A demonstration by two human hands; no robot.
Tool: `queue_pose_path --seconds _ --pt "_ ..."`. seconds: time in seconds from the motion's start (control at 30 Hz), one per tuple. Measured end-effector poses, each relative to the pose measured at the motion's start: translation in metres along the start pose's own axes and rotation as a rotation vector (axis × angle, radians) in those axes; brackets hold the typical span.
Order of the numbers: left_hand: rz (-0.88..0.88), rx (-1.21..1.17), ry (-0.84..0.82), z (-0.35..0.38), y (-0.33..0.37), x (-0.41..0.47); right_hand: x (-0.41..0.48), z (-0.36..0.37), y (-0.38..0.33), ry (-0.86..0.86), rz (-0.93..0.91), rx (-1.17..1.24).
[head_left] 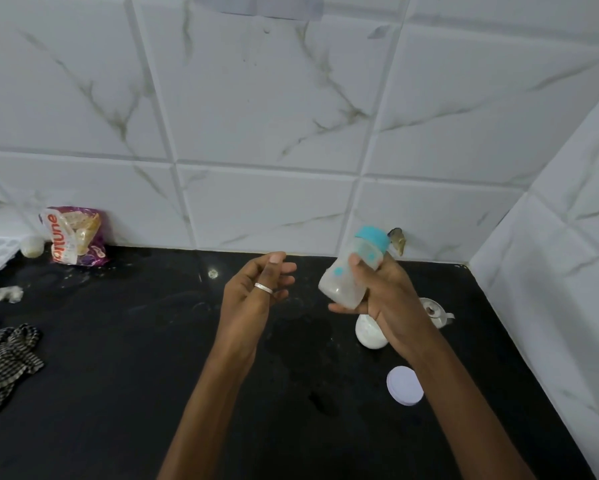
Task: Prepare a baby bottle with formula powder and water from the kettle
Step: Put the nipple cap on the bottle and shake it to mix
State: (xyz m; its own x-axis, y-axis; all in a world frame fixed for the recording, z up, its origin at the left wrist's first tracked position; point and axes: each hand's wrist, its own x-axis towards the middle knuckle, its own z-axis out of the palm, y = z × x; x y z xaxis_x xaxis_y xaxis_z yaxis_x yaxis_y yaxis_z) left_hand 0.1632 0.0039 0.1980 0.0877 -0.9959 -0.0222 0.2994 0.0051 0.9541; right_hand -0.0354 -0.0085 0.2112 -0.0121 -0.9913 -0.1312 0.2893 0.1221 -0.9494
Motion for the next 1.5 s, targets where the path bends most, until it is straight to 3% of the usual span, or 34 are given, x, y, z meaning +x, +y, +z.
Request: queue_pose_path --seconds 0.07,0.2,0.27,0.33,0.4,0.53,0.7,0.87,1.0,1.17,1.33,1.5 --pt "-0.003 -0.005 -0.002 0.000 0.001 0.000 0.000 -0.003 0.000 -0.003 -0.010 0.046" --pt "0.008 -0.021 0.007 -0.003 0.003 -0.001 0.007 -0.008 -0.006 0.188 -0.083 0.324" --pt "0.006 -0.019 0.012 -0.003 0.002 -0.001 0.004 -0.006 -0.002 0.144 -0.046 0.192" --pt "0.003 -0.015 0.004 -0.002 0.002 -0.001 -0.001 -0.008 0.004 -0.004 0.027 0.021" --pt "0.009 -0.007 -0.010 -0.002 0.002 -0.002 -0.003 -0.011 0.005 -0.039 0.017 0.047" --pt "0.009 -0.011 -0.001 -0.003 0.002 -0.002 0.001 -0.009 0.003 0.151 -0.020 0.260" --pt "0.004 -0.007 -0.014 -0.001 0.001 -0.001 -0.007 -0.006 0.010 -0.083 0.093 0.006" --pt "0.013 -0.009 -0.002 -0.004 0.002 -0.002 0.006 -0.003 0.000 0.160 -0.003 0.321" --pt "0.001 -0.005 -0.002 -0.004 0.001 -0.002 -0.004 0.000 0.012 -0.044 0.085 0.018" --pt "-0.006 -0.012 0.001 -0.004 0.000 -0.001 0.001 0.000 0.007 0.087 -0.012 0.325" --pt "-0.005 -0.009 -0.005 -0.001 0.000 0.000 -0.005 0.003 0.013 -0.072 0.052 0.020" --pt "0.007 -0.005 -0.012 -0.004 0.000 -0.001 0.006 0.000 0.001 0.130 -0.036 0.301"
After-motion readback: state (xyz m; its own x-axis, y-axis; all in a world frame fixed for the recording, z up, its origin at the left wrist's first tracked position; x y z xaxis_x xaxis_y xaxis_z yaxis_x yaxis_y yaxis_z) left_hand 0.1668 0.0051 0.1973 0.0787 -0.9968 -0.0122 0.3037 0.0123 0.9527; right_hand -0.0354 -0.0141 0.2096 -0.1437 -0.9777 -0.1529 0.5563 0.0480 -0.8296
